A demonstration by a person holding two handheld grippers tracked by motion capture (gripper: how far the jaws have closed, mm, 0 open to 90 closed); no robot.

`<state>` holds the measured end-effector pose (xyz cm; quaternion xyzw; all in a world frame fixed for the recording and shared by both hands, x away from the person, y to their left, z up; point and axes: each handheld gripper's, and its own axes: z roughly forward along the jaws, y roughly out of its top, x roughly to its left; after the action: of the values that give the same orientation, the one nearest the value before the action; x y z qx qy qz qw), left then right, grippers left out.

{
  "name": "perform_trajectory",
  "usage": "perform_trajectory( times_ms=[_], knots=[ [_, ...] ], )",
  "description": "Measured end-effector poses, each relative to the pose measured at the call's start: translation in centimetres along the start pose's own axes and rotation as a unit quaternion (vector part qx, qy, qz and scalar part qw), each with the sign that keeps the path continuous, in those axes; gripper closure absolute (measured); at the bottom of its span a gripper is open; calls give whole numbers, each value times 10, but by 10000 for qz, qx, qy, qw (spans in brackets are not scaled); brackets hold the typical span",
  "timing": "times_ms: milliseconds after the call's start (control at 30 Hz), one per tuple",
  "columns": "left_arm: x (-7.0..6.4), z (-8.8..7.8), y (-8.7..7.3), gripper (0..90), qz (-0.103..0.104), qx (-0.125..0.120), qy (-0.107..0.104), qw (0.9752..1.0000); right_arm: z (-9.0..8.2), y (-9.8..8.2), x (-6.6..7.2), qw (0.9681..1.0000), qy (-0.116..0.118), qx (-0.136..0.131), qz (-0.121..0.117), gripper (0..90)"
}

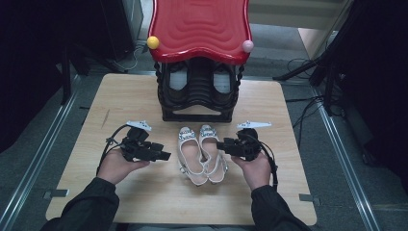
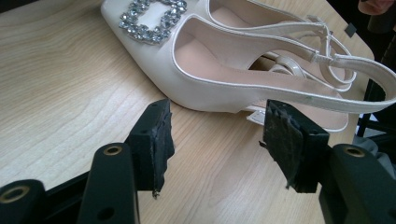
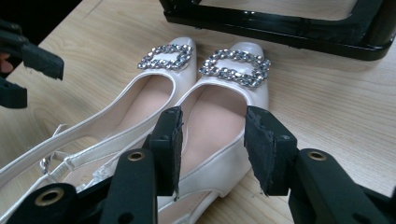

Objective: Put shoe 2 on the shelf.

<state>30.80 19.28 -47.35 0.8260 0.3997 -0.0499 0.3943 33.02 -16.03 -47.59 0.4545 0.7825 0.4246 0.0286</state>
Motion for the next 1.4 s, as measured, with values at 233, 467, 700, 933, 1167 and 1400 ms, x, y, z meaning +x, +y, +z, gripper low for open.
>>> perform_trajectory(
  times_ms=[233,467,700,933,1167,1400],
  knots=[
    [1,-4,-1,411,9,-22,6,10000,4,1,10,9999,26,102,-51,584],
    [3,-5,-1,408,-8,-38,27,10000,15,4,25,9993,75,321,-147,590],
    [4,-6,-1,408,6,-38,31,10000,26,15,34,9981,74,589,-177,596],
    [6,-7,-2,408,-17,-54,36,10000,39,25,45,9946,56,1009,-241,600],
    [5,-10,-1,408,37,-143,48,9999,53,25,50,9897,-64,1418,-200,600],
    [7,-11,-2,407,4,-164,61,9998,61,23,52,9855,-276,1667,-143,643]
  ],
)
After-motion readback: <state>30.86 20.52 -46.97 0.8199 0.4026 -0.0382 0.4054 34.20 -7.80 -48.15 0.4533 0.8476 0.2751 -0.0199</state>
